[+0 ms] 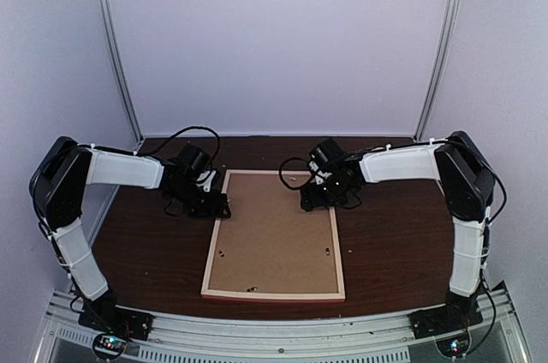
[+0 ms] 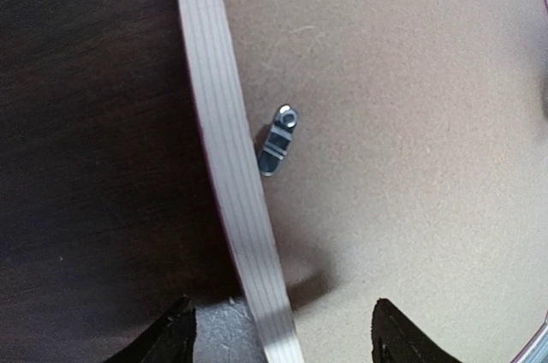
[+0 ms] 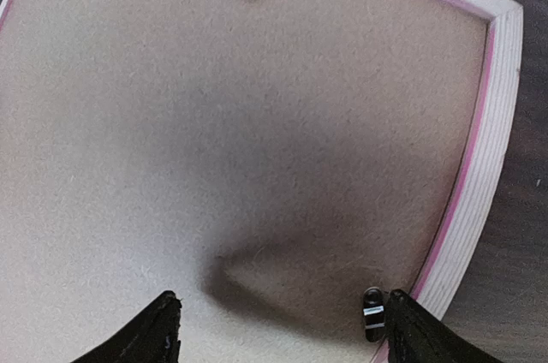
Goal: Put the photo into the frame
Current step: Press the fastener onto the backboard.
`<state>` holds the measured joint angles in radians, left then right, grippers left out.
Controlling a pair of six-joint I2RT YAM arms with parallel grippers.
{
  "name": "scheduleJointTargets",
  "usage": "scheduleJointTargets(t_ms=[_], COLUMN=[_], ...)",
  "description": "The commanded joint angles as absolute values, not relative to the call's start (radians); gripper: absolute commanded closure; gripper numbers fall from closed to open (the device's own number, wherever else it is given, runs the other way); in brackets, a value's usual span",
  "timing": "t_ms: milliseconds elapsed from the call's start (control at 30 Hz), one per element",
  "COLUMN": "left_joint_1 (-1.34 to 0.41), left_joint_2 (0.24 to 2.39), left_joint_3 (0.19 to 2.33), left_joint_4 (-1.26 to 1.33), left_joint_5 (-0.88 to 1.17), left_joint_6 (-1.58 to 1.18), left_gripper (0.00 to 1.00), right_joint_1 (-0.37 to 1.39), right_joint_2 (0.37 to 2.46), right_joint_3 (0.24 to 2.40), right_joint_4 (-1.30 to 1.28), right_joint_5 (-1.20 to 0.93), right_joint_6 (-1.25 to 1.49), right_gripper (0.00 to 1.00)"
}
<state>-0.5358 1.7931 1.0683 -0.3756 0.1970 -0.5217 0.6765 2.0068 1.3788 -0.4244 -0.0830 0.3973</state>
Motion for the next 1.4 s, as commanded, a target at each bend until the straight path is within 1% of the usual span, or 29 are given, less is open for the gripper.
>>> scheduleJointTargets(t_ms=[0, 300, 567, 700, 1067, 1367], left_joint_1=[-0.535, -0.535, -0.534, -0.534, -0.534, -0.534], left_joint_2=[1.764, 1.756, 1.717, 1.720, 1.743, 1.748], left_joint_3=[1.058, 1.052, 1.064, 1.095, 1.125, 1.107], left_joint_4=[-0.381, -0.387, -0.428, -0.455, -0.478, -0.472], left_joint_5=[0.183, 0.177, 0.121, 0.113, 0.164, 0.171], left_joint_6=[-0.512, -0.517, -0.506, -0.492, -0.488, -0.495], left_gripper=[0.29, 0.29, 0.27, 0.27, 0.26, 0.26], right_joint_1=[0.673, 0.673, 0.672, 0.668, 0.669, 0.668], right_joint_2=[1.989, 1.961, 1.809, 1.765, 1.719, 1.732], right_joint_3=[1.359, 1.353, 1.292, 1.262, 1.131, 1.078], right_joint_4=[-0.522, -0.529, -0.524, -0.537, -0.473, -0.433], right_joint_5=[-0.092, -0.089, -0.016, -0.008, -0.105, -0.136], right_joint_6=[0.451, 0.477, 0.452, 0.444, 0.479, 0.505], right_gripper=[0.18, 0.19, 0.17, 0.17, 0.21, 0.23])
